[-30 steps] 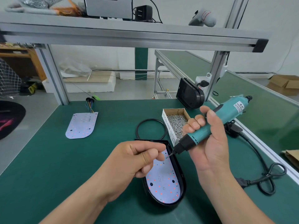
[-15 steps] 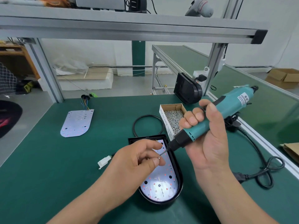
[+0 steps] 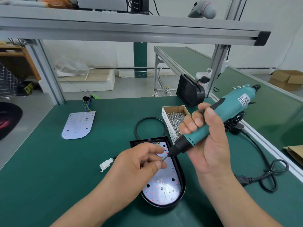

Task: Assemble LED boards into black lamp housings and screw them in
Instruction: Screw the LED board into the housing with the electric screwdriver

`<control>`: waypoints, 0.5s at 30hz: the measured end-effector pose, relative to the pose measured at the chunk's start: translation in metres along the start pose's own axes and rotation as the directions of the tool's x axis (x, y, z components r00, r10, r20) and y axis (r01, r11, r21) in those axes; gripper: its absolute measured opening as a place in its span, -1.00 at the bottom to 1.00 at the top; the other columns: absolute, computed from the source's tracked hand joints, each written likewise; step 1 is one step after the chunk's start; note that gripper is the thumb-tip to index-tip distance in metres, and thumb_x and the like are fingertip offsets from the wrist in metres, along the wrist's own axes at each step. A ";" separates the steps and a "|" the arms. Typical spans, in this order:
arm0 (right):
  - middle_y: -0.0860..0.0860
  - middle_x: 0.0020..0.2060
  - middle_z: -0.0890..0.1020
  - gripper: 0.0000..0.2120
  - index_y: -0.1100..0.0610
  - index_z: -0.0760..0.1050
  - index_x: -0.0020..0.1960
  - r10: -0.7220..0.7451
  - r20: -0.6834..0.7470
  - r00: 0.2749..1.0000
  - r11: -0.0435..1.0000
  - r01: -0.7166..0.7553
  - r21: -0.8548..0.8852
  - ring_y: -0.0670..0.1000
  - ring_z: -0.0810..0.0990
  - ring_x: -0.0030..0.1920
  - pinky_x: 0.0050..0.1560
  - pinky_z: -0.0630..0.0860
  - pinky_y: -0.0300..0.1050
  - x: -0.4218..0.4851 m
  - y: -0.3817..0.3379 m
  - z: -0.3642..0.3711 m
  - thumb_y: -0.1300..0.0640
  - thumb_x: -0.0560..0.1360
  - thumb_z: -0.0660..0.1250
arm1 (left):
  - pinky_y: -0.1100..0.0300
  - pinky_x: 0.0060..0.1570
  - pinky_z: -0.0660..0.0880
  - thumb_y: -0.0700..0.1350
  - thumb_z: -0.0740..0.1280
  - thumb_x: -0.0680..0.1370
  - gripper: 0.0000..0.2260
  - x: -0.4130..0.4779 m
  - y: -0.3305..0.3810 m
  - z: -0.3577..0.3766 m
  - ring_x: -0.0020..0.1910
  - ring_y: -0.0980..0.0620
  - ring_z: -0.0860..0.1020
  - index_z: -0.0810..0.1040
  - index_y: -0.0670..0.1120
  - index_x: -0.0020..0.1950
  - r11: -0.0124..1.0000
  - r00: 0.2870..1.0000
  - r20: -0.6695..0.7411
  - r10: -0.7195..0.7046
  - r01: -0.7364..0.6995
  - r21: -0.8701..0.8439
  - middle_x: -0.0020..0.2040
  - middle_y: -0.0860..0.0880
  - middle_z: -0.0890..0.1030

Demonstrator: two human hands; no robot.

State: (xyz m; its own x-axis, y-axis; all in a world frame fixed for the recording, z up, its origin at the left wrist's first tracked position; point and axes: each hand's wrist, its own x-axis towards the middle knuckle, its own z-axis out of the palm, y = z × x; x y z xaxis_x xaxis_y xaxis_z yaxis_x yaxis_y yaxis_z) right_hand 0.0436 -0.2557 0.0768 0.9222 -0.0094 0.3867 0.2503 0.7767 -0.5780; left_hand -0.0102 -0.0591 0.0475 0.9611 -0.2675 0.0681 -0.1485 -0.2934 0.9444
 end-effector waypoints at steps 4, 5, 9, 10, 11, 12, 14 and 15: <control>-0.04 -0.28 0.47 -0.80 0.10 0.54 0.13 -0.011 0.053 0.999 0.999 0.013 -0.039 -0.04 0.48 -0.28 -0.18 0.51 -0.16 -0.001 0.002 0.001 0.07 0.58 0.47 | 0.34 -0.23 0.53 0.03 0.35 0.54 -0.71 -0.001 0.000 0.002 -0.11 0.09 0.65 0.54 0.42 0.15 1.000 0.999 -0.039 0.000 0.001 0.002 0.01 0.21 0.75; -0.04 -0.28 0.47 -0.79 0.09 0.54 0.13 -0.014 0.047 0.999 0.999 0.016 -0.047 -0.04 0.48 -0.28 -0.17 0.51 -0.15 -0.001 0.003 0.000 0.05 0.58 0.48 | 0.34 -0.24 0.53 0.02 0.35 0.54 -0.70 -0.002 0.000 0.002 -0.17 0.14 0.62 0.54 0.42 0.15 1.000 0.998 -0.056 0.005 -0.005 0.004 0.01 0.21 0.76; -0.04 -0.27 0.47 -0.91 0.08 0.55 0.11 -0.004 -0.024 1.000 0.999 0.004 -0.032 -0.04 0.48 -0.28 -0.16 0.51 -0.16 -0.001 0.006 -0.001 0.07 0.65 0.38 | 0.36 -0.29 0.52 -0.06 0.38 0.60 -0.68 -0.003 -0.001 0.004 -0.29 0.23 0.55 0.56 0.41 0.15 0.999 0.996 -0.090 0.027 -0.024 0.038 0.00 0.22 0.75; -0.04 -0.27 0.46 -0.92 0.08 0.55 0.10 0.003 -0.044 0.999 1.000 -0.004 -0.017 -0.05 0.47 -0.28 -0.16 0.51 -0.17 -0.001 0.007 -0.002 0.08 0.67 0.34 | 0.36 -0.29 0.52 -0.11 0.39 0.63 -0.64 -0.004 -0.001 0.005 -0.30 0.23 0.55 0.56 0.41 0.15 0.998 0.995 -0.092 0.032 -0.027 0.050 0.00 0.22 0.75; -0.04 -0.27 0.45 -0.91 0.08 0.55 0.10 0.009 -0.060 0.998 1.000 -0.010 -0.003 -0.05 0.47 -0.28 -0.17 0.51 -0.17 0.000 0.008 -0.002 0.07 0.67 0.33 | 0.36 -0.29 0.51 -0.14 0.39 0.64 -0.61 -0.004 -0.001 0.005 -0.30 0.23 0.55 0.56 0.42 0.15 0.997 0.995 -0.095 0.035 -0.029 0.065 -0.01 0.23 0.75; -0.04 -0.27 0.45 -0.90 0.09 0.55 0.09 0.013 -0.073 0.997 1.000 -0.013 0.008 -0.06 0.46 -0.28 -0.17 0.51 -0.18 0.000 0.008 -0.002 0.07 0.66 0.33 | 0.36 -0.29 0.52 -0.15 0.39 0.65 -0.59 -0.005 0.000 0.005 -0.30 0.23 0.56 0.55 0.43 0.16 0.996 0.994 -0.098 0.039 -0.031 0.081 -0.01 0.23 0.75; -0.04 -0.26 0.44 -0.90 0.09 0.56 0.08 0.011 -0.092 0.996 1.000 -0.009 0.021 -0.06 0.45 -0.28 -0.17 0.50 -0.19 0.001 0.009 -0.003 0.06 0.65 0.35 | 0.38 -0.25 0.51 -0.15 0.39 0.66 -0.57 -0.005 0.001 0.006 -0.25 0.25 0.59 0.53 0.46 0.18 0.994 0.993 -0.103 0.050 -0.040 0.102 -0.02 0.20 0.75; -0.04 -0.26 0.44 -0.89 0.09 0.57 0.06 0.009 -0.102 0.995 1.000 -0.007 0.025 -0.06 0.45 -0.28 -0.17 0.49 -0.19 0.001 0.009 -0.003 0.06 0.64 0.35 | 0.41 -0.20 0.50 -0.14 0.38 0.66 -0.56 -0.005 0.001 0.006 -0.20 0.29 0.61 0.52 0.47 0.19 0.994 0.993 -0.103 0.058 -0.048 0.102 -0.06 0.14 0.75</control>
State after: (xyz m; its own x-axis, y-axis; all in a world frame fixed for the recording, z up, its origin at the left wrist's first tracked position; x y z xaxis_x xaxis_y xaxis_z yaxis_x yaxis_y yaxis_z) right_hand 0.0477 -0.2511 0.0700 0.9496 -0.0666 0.3062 0.2369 0.7921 -0.5625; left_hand -0.0167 -0.0637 0.0464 0.9697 -0.1882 0.1555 -0.2170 -0.3723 0.9024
